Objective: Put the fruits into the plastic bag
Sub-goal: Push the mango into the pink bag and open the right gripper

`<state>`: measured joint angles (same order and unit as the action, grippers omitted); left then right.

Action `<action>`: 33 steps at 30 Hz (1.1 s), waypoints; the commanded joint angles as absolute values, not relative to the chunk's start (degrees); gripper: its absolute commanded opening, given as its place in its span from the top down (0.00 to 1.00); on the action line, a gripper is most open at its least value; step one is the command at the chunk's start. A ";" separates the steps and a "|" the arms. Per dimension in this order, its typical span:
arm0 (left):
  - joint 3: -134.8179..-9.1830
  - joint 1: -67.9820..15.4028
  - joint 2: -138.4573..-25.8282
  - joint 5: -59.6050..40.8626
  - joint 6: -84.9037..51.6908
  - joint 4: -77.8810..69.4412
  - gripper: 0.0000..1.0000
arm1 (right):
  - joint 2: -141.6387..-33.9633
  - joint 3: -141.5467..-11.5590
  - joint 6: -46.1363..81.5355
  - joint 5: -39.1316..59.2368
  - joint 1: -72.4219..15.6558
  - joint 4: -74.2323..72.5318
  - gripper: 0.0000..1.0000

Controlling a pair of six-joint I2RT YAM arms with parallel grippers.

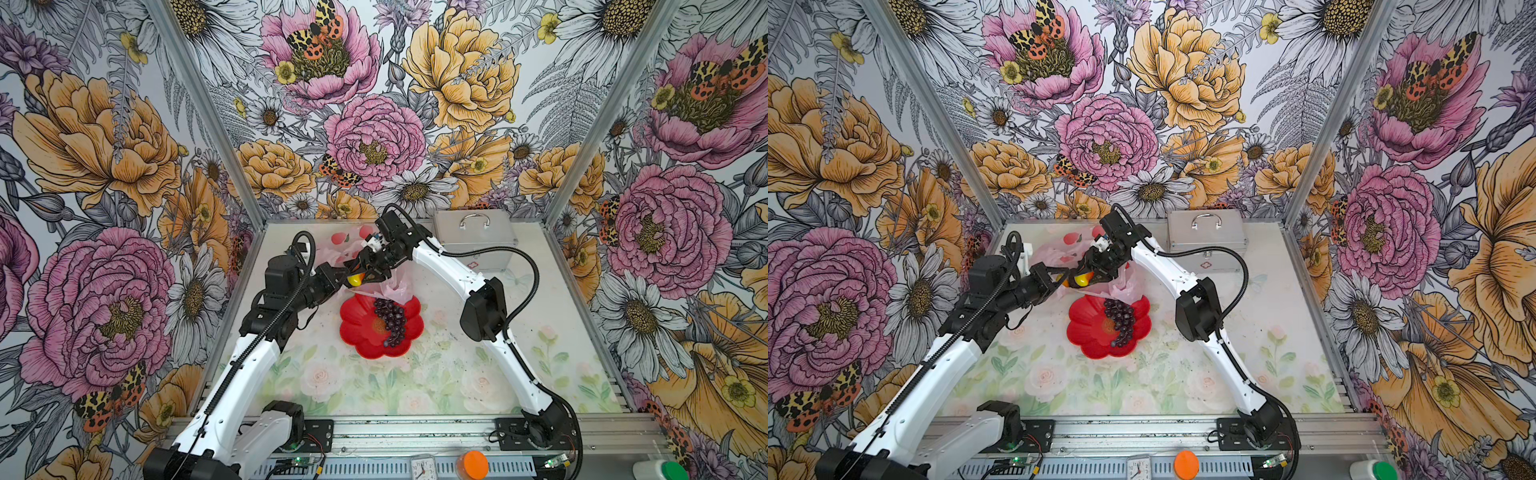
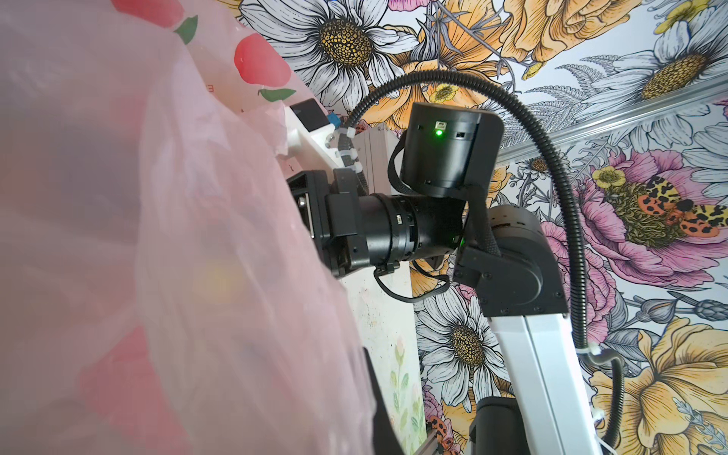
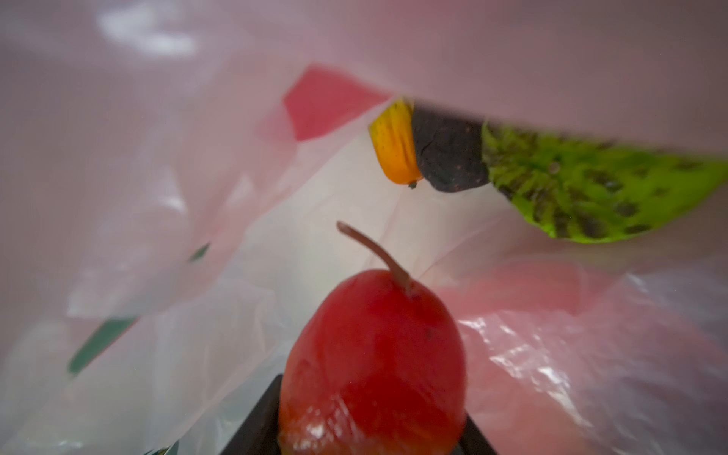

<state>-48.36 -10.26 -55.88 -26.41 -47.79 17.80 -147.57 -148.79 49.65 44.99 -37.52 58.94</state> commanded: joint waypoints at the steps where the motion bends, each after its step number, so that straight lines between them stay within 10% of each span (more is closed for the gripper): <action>1: -49.23 -9.86 -55.03 -26.78 -47.63 17.50 1.00 | -148.89 -151.84 52.09 36.41 -36.83 57.74 0.50; 20: -47.90 -9.14 -54.93 -27.41 -49.00 16.61 1.00 | -149.61 -151.83 57.25 19.60 -36.38 47.83 0.45; 33: -47.61 -8.71 -55.28 -27.34 -49.39 16.08 1.00 | -149.10 -152.12 55.00 18.85 -36.12 46.70 0.18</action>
